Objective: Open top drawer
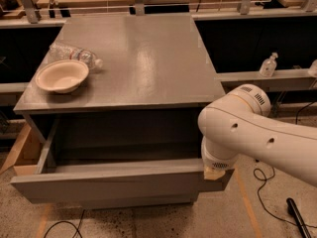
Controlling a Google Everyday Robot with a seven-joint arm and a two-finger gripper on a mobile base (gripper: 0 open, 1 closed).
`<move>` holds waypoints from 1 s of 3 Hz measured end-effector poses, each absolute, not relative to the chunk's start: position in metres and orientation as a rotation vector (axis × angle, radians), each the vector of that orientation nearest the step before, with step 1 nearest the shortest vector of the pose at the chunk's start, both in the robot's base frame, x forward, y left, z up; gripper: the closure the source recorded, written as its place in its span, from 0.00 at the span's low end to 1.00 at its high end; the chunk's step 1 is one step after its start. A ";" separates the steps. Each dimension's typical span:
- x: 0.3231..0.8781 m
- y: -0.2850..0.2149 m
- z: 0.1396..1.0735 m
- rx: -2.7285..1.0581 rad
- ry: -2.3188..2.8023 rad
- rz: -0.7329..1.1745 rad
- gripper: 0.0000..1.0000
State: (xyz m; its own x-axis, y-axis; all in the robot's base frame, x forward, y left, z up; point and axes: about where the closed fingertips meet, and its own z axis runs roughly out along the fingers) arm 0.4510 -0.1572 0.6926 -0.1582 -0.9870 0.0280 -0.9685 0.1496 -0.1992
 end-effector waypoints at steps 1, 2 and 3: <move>0.439 -0.164 0.697 -1.949 2.331 -0.257 1.00; 0.439 -0.164 0.697 -1.949 2.331 -0.257 1.00; 0.425 -0.171 0.699 -1.935 2.365 -0.233 1.00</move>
Offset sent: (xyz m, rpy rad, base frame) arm -0.0670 -0.0381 0.0233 -0.0168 0.0758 -0.1068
